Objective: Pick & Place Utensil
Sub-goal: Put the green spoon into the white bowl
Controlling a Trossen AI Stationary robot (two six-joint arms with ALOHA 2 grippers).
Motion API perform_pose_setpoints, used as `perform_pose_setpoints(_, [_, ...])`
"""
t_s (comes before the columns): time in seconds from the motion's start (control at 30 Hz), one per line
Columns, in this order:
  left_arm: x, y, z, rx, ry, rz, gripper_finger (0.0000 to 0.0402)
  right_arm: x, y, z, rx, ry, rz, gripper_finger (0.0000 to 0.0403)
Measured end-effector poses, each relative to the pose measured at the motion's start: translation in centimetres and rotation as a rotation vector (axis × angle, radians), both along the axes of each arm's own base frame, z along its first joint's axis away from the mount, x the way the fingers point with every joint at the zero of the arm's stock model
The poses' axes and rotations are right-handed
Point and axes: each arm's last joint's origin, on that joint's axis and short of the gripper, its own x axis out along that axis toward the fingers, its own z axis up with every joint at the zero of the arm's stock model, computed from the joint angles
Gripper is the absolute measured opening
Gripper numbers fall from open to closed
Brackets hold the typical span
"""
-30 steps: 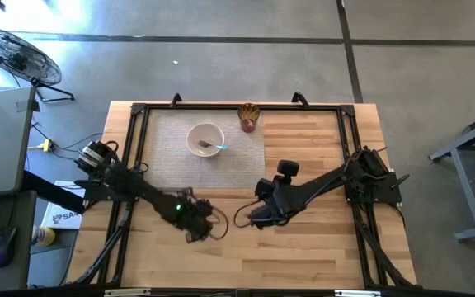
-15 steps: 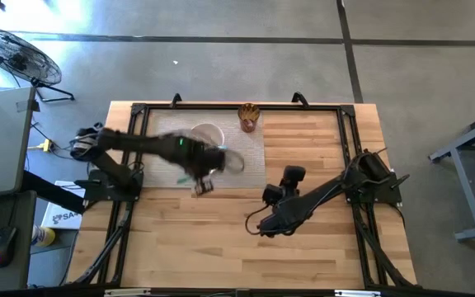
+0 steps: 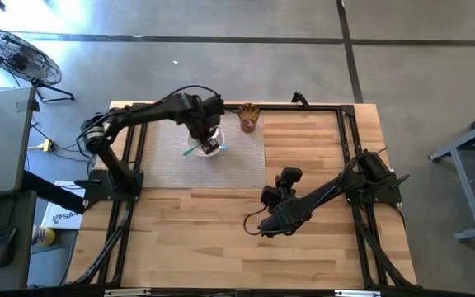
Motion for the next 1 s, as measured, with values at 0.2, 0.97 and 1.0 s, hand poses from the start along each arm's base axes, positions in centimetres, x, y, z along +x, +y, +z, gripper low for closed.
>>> perform_pose_setpoints(0.2, [0.1, 1.8, -2.2, -0.046, 0.082, 0.027, 0.0010, 0.4, 0.1, -0.1, 0.018, 0.001, 0.020, 0.0001])
perform_pose_setpoints(0.97, [0.8, 2.5, -2.4, -0.014, 0.007, 0.112, 0.0010, 0.4, 0.1, -0.1, 0.039, 0.003, 0.014, 0.0002])
perform_pose_setpoints(1.0, [0.9, 2.5, -2.4, -0.012, 0.003, 0.111, 0.0010, 0.4, 0.2, -0.1, 0.039, 0.003, 0.016, 0.0002])
